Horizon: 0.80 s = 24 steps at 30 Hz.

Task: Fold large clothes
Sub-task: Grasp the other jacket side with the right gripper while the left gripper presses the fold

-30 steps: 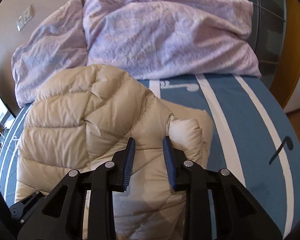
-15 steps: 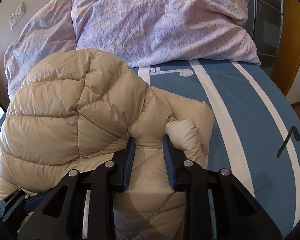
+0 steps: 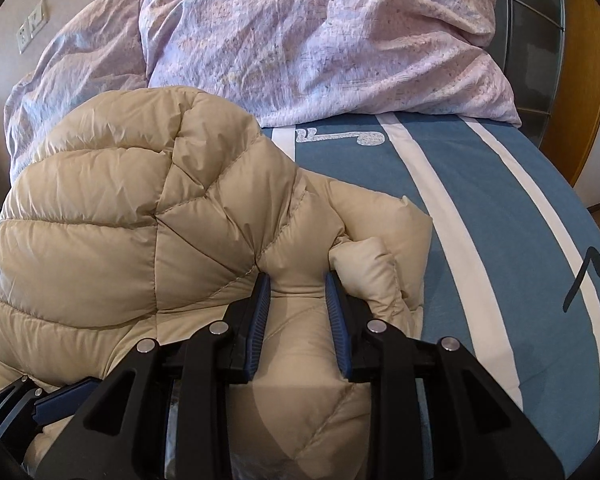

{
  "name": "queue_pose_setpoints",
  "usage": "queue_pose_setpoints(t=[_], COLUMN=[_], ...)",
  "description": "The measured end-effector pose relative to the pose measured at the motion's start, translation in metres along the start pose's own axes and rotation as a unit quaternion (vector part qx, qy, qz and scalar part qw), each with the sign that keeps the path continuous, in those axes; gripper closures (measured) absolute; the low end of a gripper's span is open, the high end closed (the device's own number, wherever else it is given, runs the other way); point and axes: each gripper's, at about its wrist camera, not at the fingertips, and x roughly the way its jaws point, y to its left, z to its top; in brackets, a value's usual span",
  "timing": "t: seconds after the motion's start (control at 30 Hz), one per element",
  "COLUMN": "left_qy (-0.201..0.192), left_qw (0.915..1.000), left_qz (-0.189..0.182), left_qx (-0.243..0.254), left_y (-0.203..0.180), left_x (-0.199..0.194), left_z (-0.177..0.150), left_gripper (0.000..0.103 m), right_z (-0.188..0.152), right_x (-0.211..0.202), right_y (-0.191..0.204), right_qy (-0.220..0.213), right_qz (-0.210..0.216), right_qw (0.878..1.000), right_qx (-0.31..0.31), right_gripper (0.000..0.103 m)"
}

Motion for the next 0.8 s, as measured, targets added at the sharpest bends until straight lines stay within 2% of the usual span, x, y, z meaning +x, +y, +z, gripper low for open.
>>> queue_pose_setpoints(t=[0.5,0.8], left_qy=[-0.008,-0.008], left_qw=[0.9978,0.9973], left_qz=[0.042,0.047], left_qx=[0.050,0.056], left_y=[-0.011,-0.010], left_x=[0.005,0.004], left_z=[-0.004,-0.004], left_gripper=[0.030,0.030], right_z=[-0.001,-0.001], right_x=[-0.001,0.000], right_y=[0.002,0.001], right_qy=[-0.009,-0.008], right_qz=[-0.004,-0.001], right_qw=[1.000,1.000], right_qx=[-0.007,-0.005], right_gripper=[0.074,0.074])
